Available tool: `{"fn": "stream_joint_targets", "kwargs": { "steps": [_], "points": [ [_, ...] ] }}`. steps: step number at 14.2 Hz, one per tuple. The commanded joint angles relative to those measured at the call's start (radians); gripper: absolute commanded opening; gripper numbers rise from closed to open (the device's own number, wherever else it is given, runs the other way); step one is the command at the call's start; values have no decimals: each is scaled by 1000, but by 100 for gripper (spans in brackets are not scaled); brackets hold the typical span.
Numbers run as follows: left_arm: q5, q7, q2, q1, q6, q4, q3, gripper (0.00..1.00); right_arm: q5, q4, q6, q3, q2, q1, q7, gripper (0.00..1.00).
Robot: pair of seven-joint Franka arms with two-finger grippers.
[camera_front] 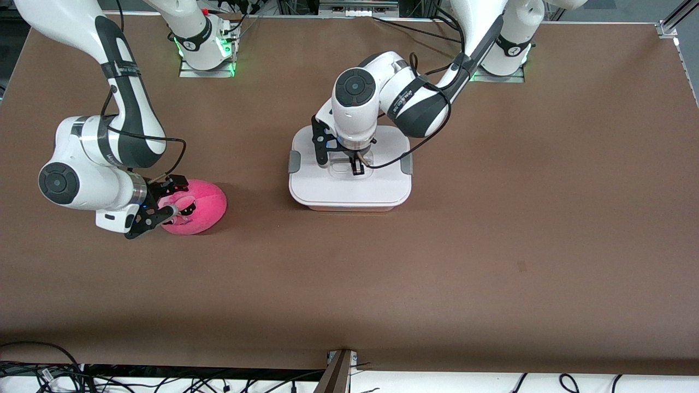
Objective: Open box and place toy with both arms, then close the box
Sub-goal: 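Grasp the lid handle with the left gripper while the right gripper grasps the toy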
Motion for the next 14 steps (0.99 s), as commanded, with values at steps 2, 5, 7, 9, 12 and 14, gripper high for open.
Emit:
{"fn": "stream_joint_targets", "kwargs": {
  "steps": [2,5,7,9,12,14],
  "points": [
    [16,15,-20,-4,0,-17,6,0,6,-15,152,14,46,2,-24,98],
    [16,20,-33,-2,-18,-15,6,0,12,-4,204,30,60,1,-27,60],
    [13,17,-48,-1,-26,-11,5,0,14,8,210,32,77,2,-27,23],
    [2,-2,-66,-7,-74,-5,3,0,16,10,207,34,77,8,-12,0],
    [-1,1,-124,2,-148,0,0,0,58,24,204,38,68,10,-10,0],
    [-34,1,-167,13,-209,3,0,0,60,37,195,38,57,10,-16,0]
  ]
}}
